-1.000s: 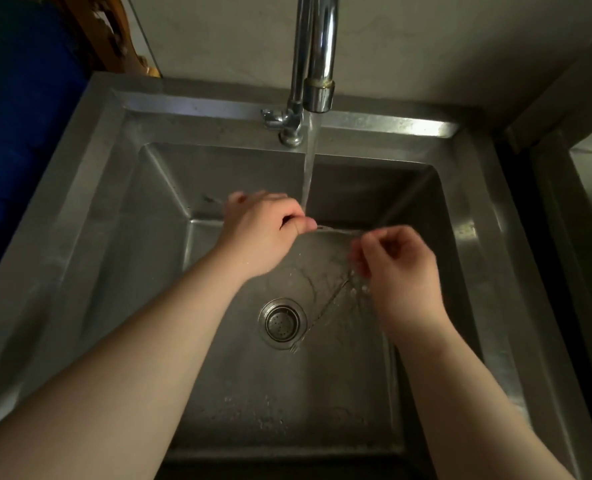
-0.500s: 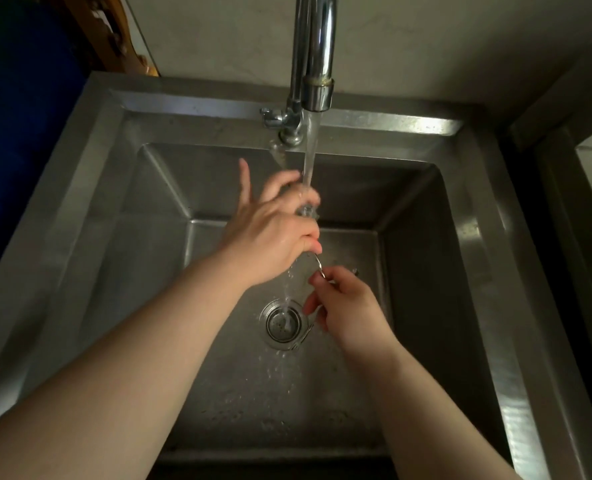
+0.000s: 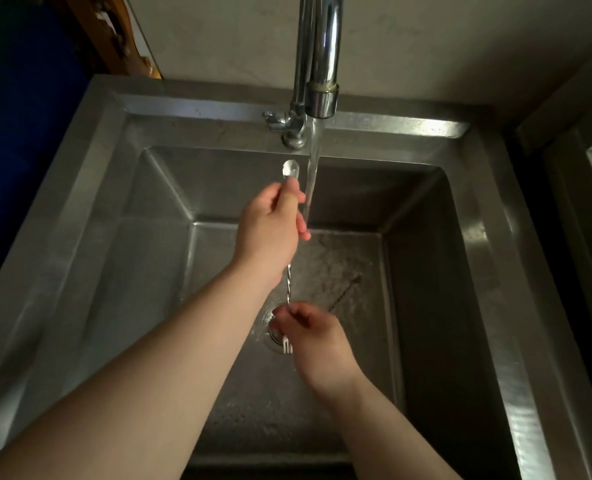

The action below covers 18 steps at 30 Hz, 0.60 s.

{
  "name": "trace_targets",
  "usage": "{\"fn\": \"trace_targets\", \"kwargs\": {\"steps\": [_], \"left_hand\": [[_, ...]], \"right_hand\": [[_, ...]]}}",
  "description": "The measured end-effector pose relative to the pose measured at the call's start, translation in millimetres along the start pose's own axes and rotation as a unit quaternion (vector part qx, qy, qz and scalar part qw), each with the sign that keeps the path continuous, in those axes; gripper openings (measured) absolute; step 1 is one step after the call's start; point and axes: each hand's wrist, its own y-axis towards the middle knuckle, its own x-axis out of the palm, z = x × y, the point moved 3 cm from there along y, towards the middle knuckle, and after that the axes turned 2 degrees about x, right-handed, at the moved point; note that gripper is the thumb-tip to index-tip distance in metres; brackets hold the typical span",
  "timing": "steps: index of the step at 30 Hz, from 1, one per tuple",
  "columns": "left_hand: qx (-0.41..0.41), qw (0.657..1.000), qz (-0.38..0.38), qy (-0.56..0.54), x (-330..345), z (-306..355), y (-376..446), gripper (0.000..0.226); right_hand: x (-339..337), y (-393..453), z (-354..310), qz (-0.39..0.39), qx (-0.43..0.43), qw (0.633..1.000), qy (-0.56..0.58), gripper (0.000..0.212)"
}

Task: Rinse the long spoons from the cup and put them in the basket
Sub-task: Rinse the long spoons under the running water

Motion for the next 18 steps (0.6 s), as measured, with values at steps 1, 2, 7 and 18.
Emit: {"fn": "trace_targets", "kwargs": {"steps": [1,2,7,18], "left_hand": [[0.003,1.0,-0.021,0.014,2.4,1.9,0.9,0.036],[0.003,0.999,-0.035,0.024,4.2,3.3,2.5,0.037],[0.015,0.997,-0.061,0.047,4.4,12.9,10.8,0.032],[0.077,0.992,-0.048,0.084,-13.7,17.1,31.8,0.003]], "right_hand": [[-1.8,4.2,-6.1,0.007,-0.019,0.999,-0.043,0.022],[-3.3,8.4,-13.5,0.015,-0.036,0.997,-0.07,0.023],[-6.9,24.0,-43.0,0.067,-0.11,0.99,-0.049,0.021],[-2.6,25.1,-51.5,0.108,-0.17,0.979,-0.012,0.022]]}}
